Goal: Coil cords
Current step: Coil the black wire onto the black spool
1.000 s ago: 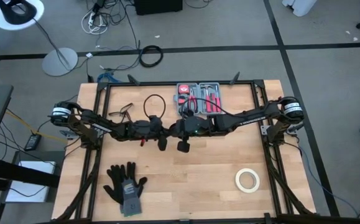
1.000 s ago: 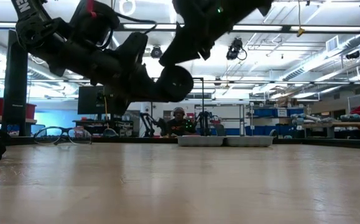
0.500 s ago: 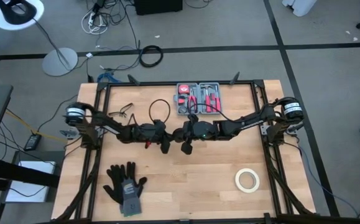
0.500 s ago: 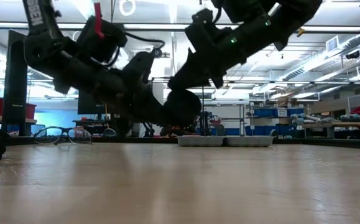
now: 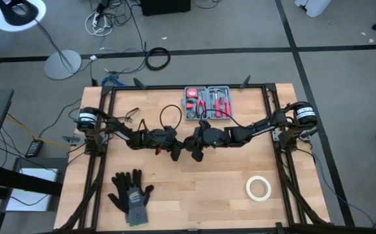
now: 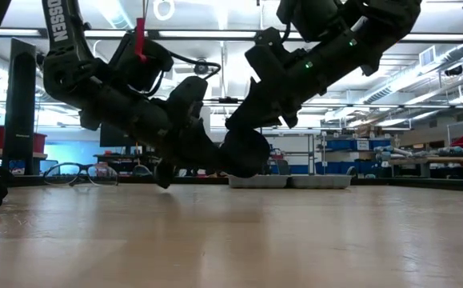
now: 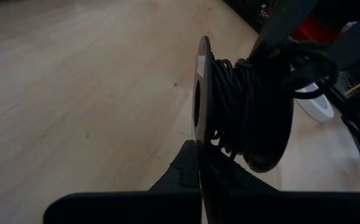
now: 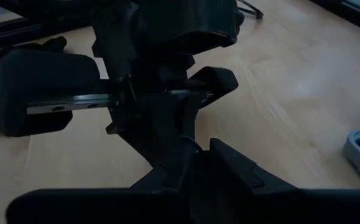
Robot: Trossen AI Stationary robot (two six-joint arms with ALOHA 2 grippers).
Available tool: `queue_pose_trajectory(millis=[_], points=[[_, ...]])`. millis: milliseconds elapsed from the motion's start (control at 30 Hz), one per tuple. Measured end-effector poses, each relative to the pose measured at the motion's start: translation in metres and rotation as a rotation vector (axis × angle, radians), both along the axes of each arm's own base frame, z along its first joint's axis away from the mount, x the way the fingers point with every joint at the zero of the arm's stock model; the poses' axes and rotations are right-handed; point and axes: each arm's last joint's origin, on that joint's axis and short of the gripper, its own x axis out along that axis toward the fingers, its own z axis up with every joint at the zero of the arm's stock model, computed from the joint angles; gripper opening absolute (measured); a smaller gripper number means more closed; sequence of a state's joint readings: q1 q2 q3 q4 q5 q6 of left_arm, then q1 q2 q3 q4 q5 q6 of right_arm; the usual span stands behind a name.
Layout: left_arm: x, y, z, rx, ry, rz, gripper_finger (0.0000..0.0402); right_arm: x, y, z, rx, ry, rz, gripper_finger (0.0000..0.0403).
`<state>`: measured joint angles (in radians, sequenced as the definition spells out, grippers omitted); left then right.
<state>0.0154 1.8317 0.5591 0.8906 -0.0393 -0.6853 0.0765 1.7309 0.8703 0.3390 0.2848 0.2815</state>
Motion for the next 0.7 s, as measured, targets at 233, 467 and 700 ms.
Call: queue_pose_trajectory(millis=[233,467,700], points=[[0.0,0.0003,0.0,-0.001,0.0,-0.001,0.0,0.0007,0.0002,0.0012,0.013,-0.021,-0.006,0.006],[0.0,0.0012,0.0,-0.001,0.0,0.002,0.0,0.0009,0.0003,0.0015,0.013,-0.024,-0.006,0.006],[0.0001,0.0013,0.0004,-0.001,-0.005,0.003,0.0,0.0016,0.0003,0.0029,0.014,-0.04,-0.006,0.006]])
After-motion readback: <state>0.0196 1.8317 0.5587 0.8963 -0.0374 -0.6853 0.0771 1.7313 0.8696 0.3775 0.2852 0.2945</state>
